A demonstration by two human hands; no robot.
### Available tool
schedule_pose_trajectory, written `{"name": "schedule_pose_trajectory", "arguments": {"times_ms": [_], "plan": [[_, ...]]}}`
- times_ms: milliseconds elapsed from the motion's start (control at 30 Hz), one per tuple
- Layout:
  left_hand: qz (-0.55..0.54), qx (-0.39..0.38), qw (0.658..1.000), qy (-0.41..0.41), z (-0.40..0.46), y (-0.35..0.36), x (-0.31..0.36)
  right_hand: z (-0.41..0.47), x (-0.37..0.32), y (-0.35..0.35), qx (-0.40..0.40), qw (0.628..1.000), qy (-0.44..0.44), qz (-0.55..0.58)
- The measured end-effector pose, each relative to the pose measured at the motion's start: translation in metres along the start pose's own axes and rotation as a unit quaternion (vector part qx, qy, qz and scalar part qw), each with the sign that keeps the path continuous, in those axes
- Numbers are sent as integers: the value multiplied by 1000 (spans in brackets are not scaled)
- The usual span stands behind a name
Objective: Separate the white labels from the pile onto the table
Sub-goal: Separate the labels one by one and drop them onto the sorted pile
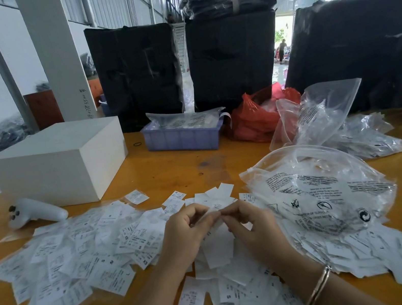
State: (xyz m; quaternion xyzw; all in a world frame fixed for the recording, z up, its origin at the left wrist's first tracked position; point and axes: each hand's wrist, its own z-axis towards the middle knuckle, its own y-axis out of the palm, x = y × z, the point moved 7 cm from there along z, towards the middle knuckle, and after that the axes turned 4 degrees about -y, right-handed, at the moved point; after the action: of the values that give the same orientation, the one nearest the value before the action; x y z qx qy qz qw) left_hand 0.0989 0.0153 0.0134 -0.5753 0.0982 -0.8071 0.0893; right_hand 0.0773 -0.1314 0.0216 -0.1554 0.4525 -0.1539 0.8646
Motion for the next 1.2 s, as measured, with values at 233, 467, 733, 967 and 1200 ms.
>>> {"name": "schedule_pose_trajectory", "arguments": {"times_ms": [233,467,733,967,1200], "plan": [[17,31,999,3,-2,-4,5,-2,-6,3,-14,999,-22,-40],[-31,20,999,-25,-8,2,5,-2,-14,10,-24,994,-68,-84],[62,19,998,26,-7,-5,13,-1,0,-12,71,997,28,18],[254,285,924,-18,-4,-74,4,2,-12,-26,98,995,6,-21],[443,291,843,-95,-4,-86,-16,33,3,-121,222,961,36,-160]]}}
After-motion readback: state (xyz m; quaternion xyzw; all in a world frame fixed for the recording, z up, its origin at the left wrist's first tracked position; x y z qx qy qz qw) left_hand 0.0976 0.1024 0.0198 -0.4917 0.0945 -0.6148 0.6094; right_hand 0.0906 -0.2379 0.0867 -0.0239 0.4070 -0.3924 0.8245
